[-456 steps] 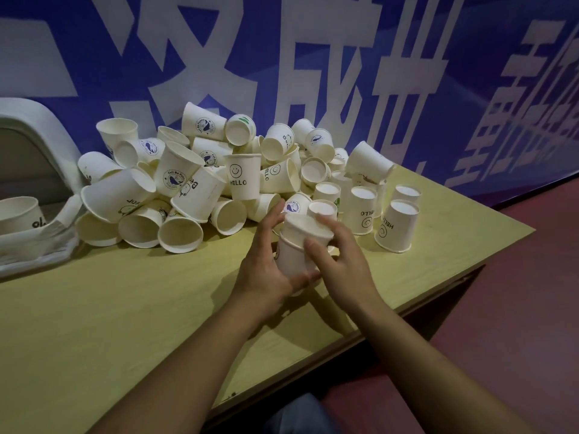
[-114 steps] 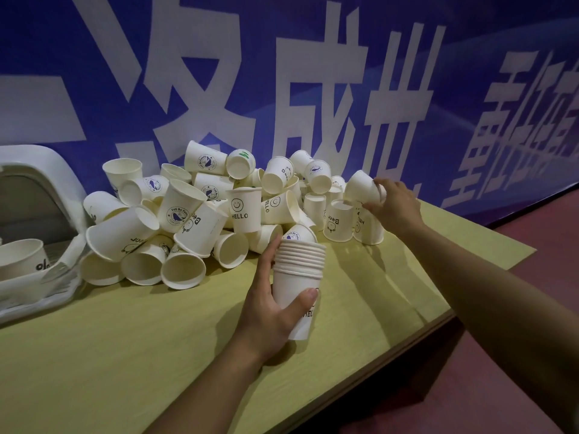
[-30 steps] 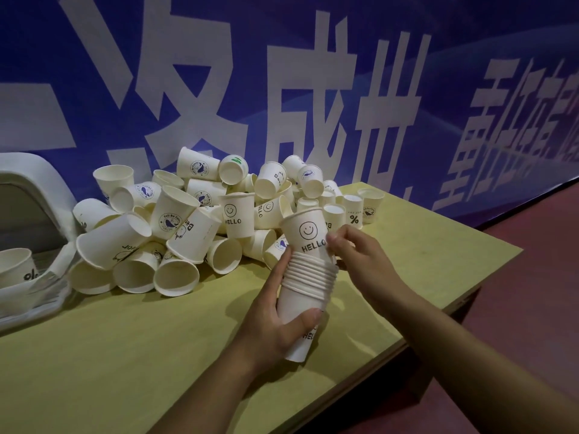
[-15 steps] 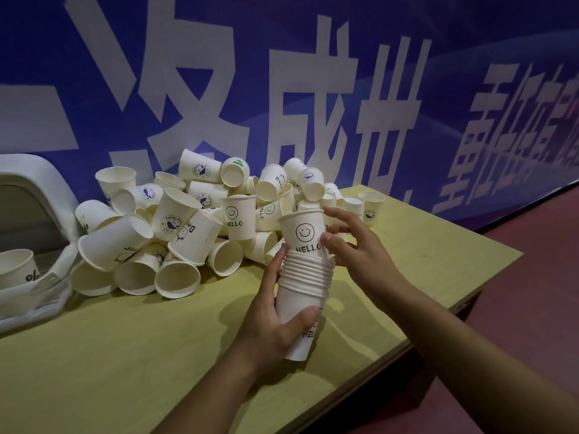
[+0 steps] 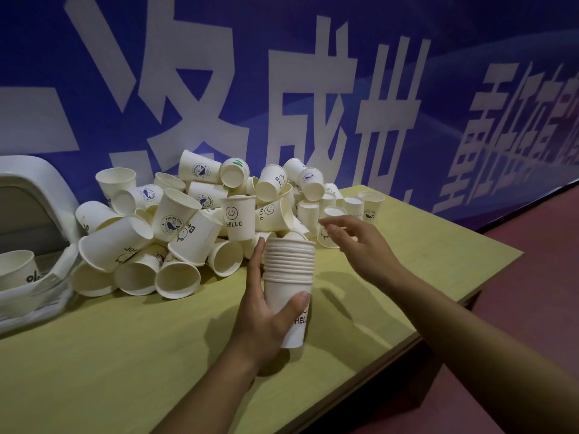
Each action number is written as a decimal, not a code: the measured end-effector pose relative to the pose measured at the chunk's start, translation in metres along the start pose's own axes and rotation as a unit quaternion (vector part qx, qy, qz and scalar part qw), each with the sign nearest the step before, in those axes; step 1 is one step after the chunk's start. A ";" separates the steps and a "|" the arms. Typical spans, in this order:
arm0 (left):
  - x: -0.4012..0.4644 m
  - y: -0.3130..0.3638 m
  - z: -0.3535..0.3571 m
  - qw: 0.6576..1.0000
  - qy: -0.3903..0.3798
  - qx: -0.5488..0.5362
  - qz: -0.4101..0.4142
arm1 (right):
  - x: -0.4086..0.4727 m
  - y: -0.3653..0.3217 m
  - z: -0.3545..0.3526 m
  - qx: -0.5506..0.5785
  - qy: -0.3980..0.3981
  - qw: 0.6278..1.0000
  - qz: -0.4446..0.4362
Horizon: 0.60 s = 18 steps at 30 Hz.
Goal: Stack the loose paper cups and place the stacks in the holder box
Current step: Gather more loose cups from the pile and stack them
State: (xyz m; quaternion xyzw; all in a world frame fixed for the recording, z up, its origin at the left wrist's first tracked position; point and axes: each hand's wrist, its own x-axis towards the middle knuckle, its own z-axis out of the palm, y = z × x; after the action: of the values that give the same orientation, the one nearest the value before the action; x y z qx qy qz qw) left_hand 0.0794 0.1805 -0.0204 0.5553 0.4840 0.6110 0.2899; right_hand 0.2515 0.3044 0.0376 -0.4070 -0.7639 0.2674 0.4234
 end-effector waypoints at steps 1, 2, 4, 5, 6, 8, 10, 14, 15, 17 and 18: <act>0.000 0.000 0.000 1.000 0.000 0.001 0.002 | 0.011 0.010 0.001 -0.052 0.015 0.998 0.012; 0.000 0.000 0.000 1.000 0.001 0.002 0.003 | 0.023 0.022 0.002 -0.114 0.023 0.993 0.023; 0.000 -0.001 0.000 1.000 0.001 -0.001 0.003 | 0.045 0.043 0.003 -0.228 0.010 0.973 0.037; 0.000 -0.001 0.000 1.000 0.001 -0.002 0.004 | 0.053 0.050 0.004 -0.267 -0.003 0.963 0.041; 0.001 -0.001 0.000 1.000 0.000 -0.003 0.003 | 0.062 0.056 0.005 -0.297 -0.015 0.954 0.043; 0.001 -0.002 0.000 1.000 -0.002 -0.003 0.000 | 0.072 0.063 0.008 -0.339 -0.033 0.939 0.047; 0.001 -0.003 -0.001 1.000 -0.001 -0.003 -0.003 | 0.076 0.067 0.013 -0.358 -0.037 0.932 0.051; 0.001 -0.004 -0.002 1.000 -0.005 0.004 -0.004 | 0.074 0.072 0.020 -0.325 0.037 0.944 0.032; 0.001 -0.004 -0.002 1.000 -0.008 0.004 -0.006 | 0.073 0.074 0.021 -0.310 0.057 0.948 0.033; 0.001 -0.004 -0.001 1.000 -0.016 0.001 -0.012 | 0.071 0.078 0.021 -0.283 0.069 0.956 0.038; 0.001 -0.003 -0.002 1.000 -0.019 0.002 -0.013 | 0.068 0.080 0.020 -0.270 0.067 0.960 0.041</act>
State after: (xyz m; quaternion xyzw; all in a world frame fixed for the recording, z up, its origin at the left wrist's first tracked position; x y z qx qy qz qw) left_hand 0.0769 0.1821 -0.0228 0.5608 0.4866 0.5959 0.3060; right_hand 0.2447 0.4030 -0.0029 -0.5540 -0.7603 0.0401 0.3367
